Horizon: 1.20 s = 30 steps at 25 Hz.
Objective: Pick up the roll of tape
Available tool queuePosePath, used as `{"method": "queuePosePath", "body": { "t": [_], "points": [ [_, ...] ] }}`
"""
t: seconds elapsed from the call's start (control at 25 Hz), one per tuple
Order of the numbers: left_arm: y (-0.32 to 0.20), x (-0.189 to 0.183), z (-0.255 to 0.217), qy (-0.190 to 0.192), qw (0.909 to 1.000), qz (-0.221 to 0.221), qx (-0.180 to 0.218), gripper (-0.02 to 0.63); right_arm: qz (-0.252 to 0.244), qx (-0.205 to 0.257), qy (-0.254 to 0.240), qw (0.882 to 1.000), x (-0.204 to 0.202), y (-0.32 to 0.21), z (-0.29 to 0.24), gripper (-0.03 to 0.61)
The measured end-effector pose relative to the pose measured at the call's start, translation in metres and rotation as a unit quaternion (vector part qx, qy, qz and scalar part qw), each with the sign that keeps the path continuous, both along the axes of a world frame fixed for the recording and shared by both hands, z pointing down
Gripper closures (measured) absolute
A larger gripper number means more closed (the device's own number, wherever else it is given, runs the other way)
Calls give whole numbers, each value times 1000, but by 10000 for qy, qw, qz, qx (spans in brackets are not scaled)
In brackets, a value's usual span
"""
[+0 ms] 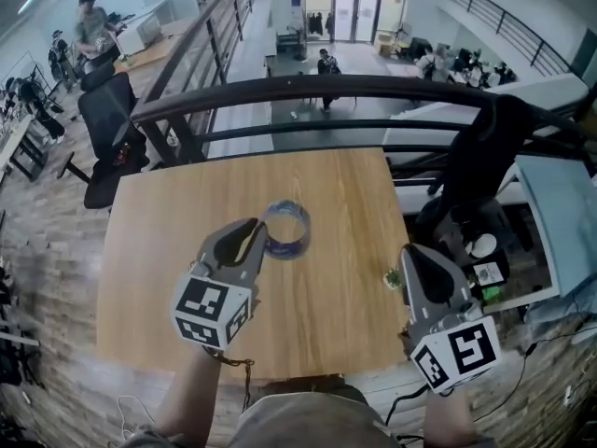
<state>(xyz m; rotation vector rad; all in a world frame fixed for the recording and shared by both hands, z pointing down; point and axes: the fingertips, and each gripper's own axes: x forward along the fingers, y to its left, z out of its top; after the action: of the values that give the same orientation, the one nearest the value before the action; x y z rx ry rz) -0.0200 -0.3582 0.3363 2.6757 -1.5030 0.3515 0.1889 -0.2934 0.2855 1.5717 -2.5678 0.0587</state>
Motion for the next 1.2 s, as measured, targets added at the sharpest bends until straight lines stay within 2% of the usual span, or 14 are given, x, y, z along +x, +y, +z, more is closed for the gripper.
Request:
{"method": "queuePosePath", "body": {
  "t": [0.28, 0.4, 0.56, 0.68, 0.96, 1.2],
  "points": [
    [52, -28, -28, 228, 9985, -267, 422, 572, 101, 237, 316, 9992, 2, 28, -15, 568],
    [70, -37, -36, 283, 9976, -342, 522, 572, 68, 191, 376, 9991, -3, 35, -9, 568],
    [90, -44, -37, 178, 9970, -421, 624, 572, -64, 14, 292, 9996, -12, 41, 5, 568],
    [103, -48, -29, 226, 9968, -455, 623, 572, -241, -167, 213, 9993, -21, 44, 17, 568],
    [118, -53, 3, 191, 9974, -633, 290, 572, -600, -536, 114, 9967, -38, 49, 39, 569],
    [106, -53, -2, 26, 9976, -563, 410, 572, -745, -583, 121, 9954, -49, 47, 43, 569]
  ]
}}
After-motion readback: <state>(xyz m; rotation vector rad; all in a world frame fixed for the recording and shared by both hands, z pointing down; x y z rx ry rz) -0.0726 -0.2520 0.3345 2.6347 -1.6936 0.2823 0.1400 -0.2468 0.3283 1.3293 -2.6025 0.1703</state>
